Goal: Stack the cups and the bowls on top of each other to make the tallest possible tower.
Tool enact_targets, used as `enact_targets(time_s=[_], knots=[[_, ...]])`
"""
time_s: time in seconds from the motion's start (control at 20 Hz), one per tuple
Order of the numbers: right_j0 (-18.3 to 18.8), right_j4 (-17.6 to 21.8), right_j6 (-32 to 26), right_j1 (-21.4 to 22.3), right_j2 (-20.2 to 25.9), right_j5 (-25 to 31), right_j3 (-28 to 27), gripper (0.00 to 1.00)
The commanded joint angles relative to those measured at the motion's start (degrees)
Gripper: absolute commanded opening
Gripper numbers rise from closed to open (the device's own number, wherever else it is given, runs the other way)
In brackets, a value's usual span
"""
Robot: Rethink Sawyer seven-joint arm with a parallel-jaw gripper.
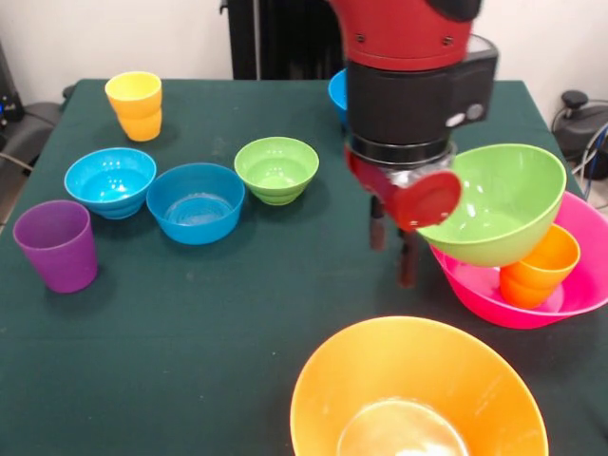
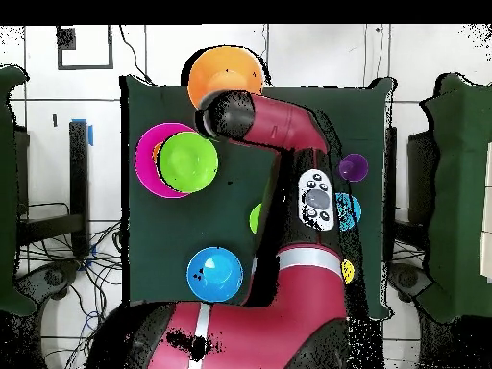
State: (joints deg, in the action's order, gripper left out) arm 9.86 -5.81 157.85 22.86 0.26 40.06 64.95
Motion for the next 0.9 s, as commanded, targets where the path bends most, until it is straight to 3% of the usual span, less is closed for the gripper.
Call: enact_targets(time_s=[0.05, 0.35, 0.55, 0.9], knots=[[0.9, -1.2, 5.2, -2.9, 0.6, 1.7, -1.1, 1.0], [-0.8, -2.6, 8.1, -4.0, -1.1, 0.3, -1.1, 1.0], [-6.2, -3.5, 15.6, -4.2, -6.8, -4.0, 1.6, 1.0], [-9.4, -9.1, 20.1, -5.1, -8.6, -11.4, 6.6, 1.0]])
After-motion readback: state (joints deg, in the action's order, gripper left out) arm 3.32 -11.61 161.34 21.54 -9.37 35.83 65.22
